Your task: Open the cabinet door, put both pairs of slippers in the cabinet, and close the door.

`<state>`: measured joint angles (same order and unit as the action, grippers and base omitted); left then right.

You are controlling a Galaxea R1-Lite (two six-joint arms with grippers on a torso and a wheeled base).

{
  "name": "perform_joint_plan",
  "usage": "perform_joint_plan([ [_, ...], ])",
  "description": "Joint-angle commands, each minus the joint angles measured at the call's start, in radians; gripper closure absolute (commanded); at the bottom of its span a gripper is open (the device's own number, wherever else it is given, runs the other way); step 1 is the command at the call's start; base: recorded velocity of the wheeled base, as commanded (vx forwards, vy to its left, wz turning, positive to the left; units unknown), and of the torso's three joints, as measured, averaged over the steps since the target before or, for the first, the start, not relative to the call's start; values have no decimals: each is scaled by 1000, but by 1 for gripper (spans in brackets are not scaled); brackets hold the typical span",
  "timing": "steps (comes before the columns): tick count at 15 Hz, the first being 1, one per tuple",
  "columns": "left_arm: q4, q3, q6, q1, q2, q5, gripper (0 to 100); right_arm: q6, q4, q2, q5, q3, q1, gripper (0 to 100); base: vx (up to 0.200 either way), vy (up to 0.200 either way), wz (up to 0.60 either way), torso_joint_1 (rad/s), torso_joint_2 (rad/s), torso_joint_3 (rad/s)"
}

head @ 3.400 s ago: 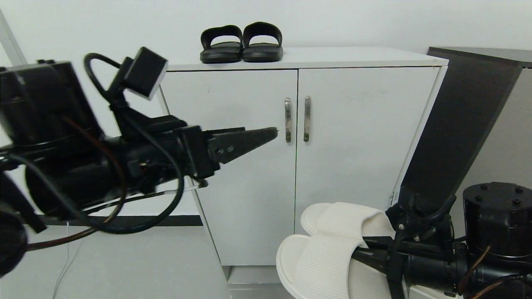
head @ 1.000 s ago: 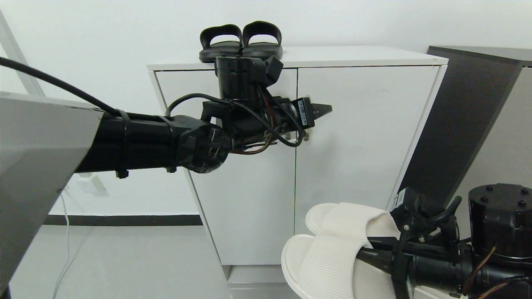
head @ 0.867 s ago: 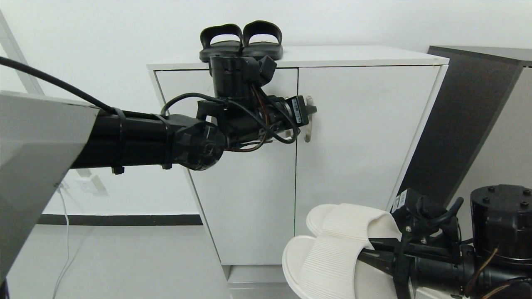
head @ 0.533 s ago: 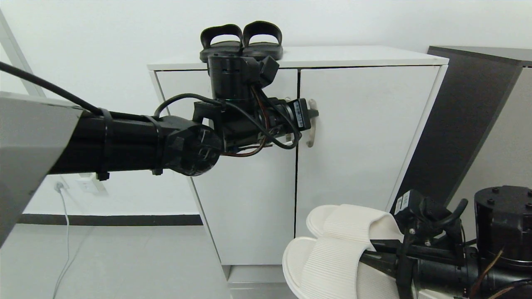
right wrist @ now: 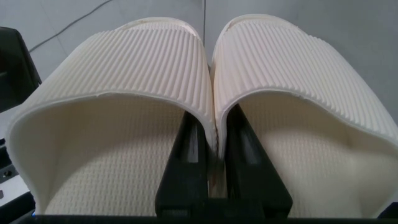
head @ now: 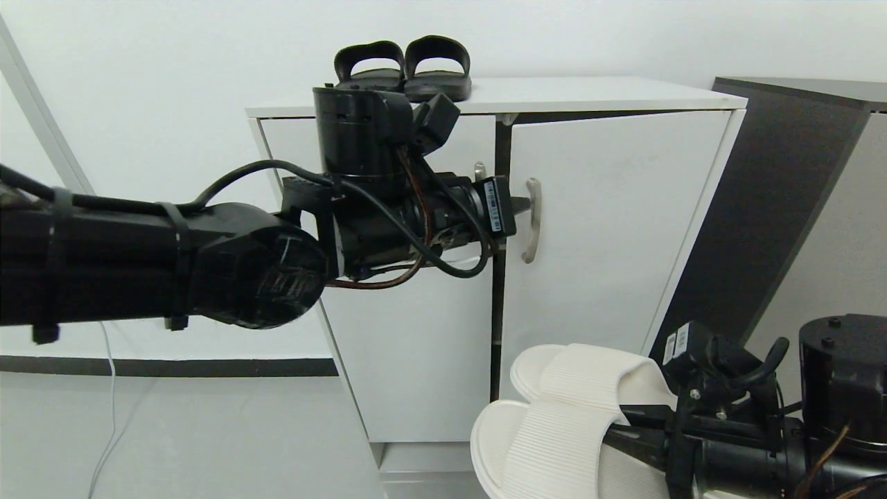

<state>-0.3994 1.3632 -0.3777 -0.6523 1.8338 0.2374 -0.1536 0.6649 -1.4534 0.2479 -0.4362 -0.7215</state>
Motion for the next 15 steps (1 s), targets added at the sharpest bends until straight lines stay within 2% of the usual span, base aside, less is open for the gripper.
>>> perform_joint_plan([
  [1,-32,-104,0,-3,-97,0,100,-1,1,5,1,4,-3,100,0,0,0,0,0,0],
  [3,-122,-171,-7,10,-113,-1,100,-12,-2,7,2,4,-15,100,0,0,0,0,0,0],
  [4,-151,-180,-15,36,-110,0,100,-17,-2,8,2,8,-18,100,0,0,0,0,0,0],
  [6,-164,-174,-21,76,-85,13,100,-20,-1,8,2,10,-18,100,0,0,0,0,0,0],
  [10,-162,-75,-21,111,12,37,100,-20,-1,7,2,11,-26,100,0,0,0,0,0,0],
  [15,-161,19,-23,106,71,77,100,-21,-2,7,2,13,-27,100,0,0,0,0,0,0],
])
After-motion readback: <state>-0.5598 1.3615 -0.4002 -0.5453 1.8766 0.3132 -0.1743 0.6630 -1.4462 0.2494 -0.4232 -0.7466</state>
